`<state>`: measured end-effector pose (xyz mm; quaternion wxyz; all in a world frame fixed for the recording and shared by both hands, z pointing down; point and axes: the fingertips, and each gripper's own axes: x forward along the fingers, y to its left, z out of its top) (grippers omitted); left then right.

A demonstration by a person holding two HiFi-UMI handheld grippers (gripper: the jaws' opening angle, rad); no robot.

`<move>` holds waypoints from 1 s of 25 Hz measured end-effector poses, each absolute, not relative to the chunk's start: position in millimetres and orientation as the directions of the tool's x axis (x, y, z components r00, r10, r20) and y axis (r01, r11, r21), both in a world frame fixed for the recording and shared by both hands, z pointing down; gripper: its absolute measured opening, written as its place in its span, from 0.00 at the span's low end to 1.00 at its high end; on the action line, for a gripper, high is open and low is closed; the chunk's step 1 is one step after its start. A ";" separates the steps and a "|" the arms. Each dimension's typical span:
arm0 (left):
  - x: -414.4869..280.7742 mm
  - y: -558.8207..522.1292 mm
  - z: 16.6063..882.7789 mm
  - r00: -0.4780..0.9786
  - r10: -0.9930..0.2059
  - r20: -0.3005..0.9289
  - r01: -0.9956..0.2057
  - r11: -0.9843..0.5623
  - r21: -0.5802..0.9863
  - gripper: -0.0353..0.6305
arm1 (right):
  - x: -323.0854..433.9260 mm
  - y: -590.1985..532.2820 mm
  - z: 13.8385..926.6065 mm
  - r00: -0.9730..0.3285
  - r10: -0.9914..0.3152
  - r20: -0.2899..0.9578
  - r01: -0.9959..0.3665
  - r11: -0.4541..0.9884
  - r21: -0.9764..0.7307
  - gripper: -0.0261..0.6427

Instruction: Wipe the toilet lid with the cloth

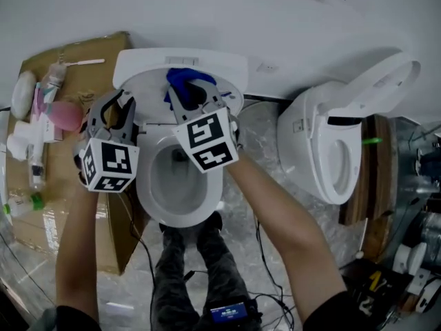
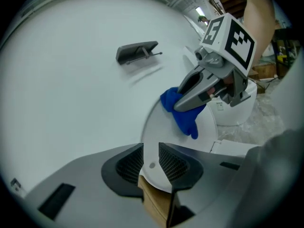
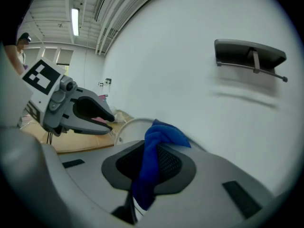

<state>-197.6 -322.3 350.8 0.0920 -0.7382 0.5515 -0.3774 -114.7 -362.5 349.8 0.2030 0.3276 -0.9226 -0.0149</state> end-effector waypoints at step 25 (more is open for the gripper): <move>-231.9 -246.7 443.4 0.135 -0.798 0.588 -0.875 -0.374 -0.306 0.21 | -246.9 -321.6 517.2 -0.719 -0.388 0.576 -0.483 0.875 -0.014 0.12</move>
